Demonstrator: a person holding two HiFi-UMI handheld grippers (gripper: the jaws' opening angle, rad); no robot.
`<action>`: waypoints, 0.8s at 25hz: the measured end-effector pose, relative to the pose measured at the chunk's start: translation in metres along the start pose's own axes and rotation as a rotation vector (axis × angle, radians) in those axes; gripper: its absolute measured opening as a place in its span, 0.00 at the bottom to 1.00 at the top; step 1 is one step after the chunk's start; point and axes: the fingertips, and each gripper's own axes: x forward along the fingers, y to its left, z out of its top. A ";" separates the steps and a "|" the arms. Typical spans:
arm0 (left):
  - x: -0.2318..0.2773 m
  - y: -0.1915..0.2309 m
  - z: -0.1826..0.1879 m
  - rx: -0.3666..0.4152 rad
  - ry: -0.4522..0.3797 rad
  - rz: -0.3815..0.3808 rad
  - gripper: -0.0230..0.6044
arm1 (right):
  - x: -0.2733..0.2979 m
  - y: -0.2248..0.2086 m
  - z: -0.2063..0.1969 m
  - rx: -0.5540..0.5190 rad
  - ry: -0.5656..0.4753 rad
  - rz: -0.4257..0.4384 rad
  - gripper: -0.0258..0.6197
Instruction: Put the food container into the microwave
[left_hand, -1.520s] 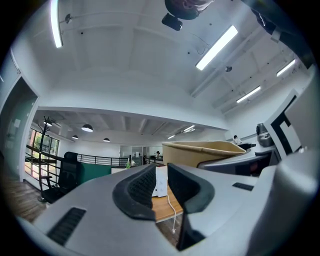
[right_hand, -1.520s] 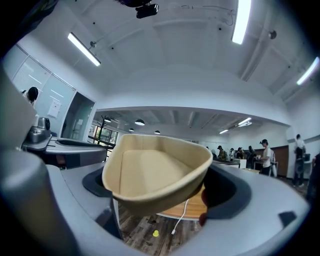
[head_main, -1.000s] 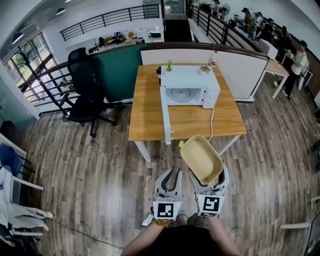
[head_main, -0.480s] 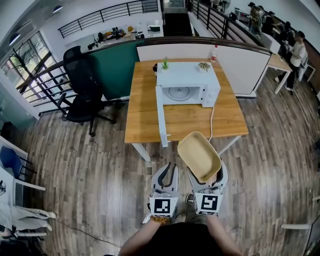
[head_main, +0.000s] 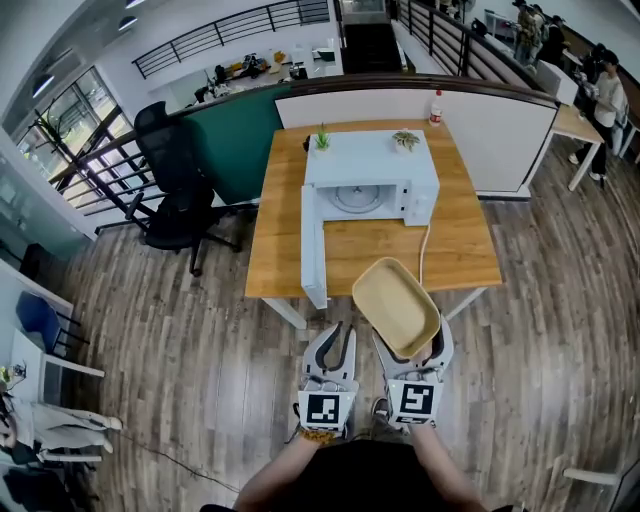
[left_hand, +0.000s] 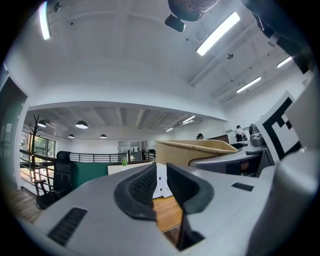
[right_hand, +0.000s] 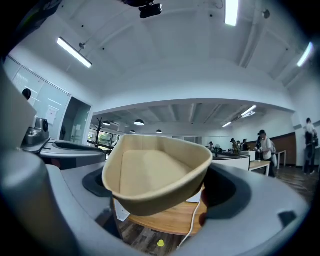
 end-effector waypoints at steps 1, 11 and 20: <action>0.006 -0.004 0.000 0.006 0.001 -0.001 0.15 | 0.003 -0.005 -0.001 0.008 0.000 0.005 0.87; 0.032 -0.025 0.000 0.049 0.002 0.046 0.15 | 0.021 -0.039 -0.024 0.035 0.027 0.090 0.87; 0.053 -0.008 -0.014 0.035 0.014 0.070 0.14 | 0.053 -0.044 -0.043 0.044 0.060 0.107 0.88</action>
